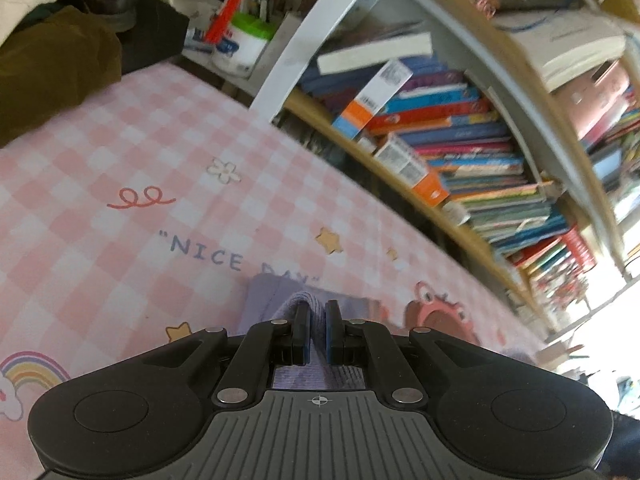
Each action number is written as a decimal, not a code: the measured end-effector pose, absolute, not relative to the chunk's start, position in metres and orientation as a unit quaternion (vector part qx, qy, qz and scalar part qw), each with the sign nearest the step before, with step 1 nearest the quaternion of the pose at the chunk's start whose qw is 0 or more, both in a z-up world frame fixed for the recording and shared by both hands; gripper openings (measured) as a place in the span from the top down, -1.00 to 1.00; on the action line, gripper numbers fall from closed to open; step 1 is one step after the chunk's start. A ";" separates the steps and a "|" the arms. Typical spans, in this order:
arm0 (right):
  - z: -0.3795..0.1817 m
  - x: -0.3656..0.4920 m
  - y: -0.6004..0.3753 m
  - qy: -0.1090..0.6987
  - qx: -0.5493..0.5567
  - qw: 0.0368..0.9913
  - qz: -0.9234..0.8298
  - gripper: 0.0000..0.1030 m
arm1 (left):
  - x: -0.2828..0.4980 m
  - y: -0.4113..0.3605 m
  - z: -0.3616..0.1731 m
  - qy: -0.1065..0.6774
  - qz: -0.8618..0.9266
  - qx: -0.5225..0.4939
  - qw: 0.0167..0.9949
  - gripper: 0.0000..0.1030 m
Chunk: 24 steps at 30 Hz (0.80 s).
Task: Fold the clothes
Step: 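Lower the folded sweater and open both tools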
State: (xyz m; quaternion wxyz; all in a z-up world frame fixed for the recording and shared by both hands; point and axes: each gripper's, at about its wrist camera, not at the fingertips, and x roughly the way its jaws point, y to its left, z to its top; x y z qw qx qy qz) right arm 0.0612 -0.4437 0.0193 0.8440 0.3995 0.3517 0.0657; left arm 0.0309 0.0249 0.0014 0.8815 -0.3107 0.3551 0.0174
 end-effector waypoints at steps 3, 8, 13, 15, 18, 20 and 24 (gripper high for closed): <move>0.012 0.073 -0.439 0.359 0.389 0.847 0.055 0.40 | 0.037 0.028 -0.007 0.371 0.023 -0.303 0.877 0.70; 0.019 0.079 -0.440 0.337 0.355 0.871 0.040 0.12 | 0.034 0.037 0.002 0.349 0.044 -0.267 0.897 -0.26; 0.027 0.076 -0.433 0.349 0.240 0.905 0.035 0.10 | 0.020 0.041 0.010 0.321 0.047 -0.197 0.925 -0.25; 0.022 0.074 -0.423 0.366 0.178 0.913 0.037 0.10 | 0.020 0.033 0.006 0.327 0.036 -0.161 0.930 -0.22; 0.009 0.074 -0.413 0.387 0.141 0.911 0.037 0.13 | 0.023 0.016 -0.002 0.339 0.017 -0.112 0.934 -0.22; 0.000 0.073 -0.407 0.400 0.117 0.908 0.036 0.19 | 0.025 0.016 -0.006 0.345 0.015 -0.116 0.931 -0.22; -0.008 0.077 -0.405 0.415 0.118 0.901 0.028 0.87 | 0.029 0.022 -0.011 0.357 0.015 -0.143 0.923 0.93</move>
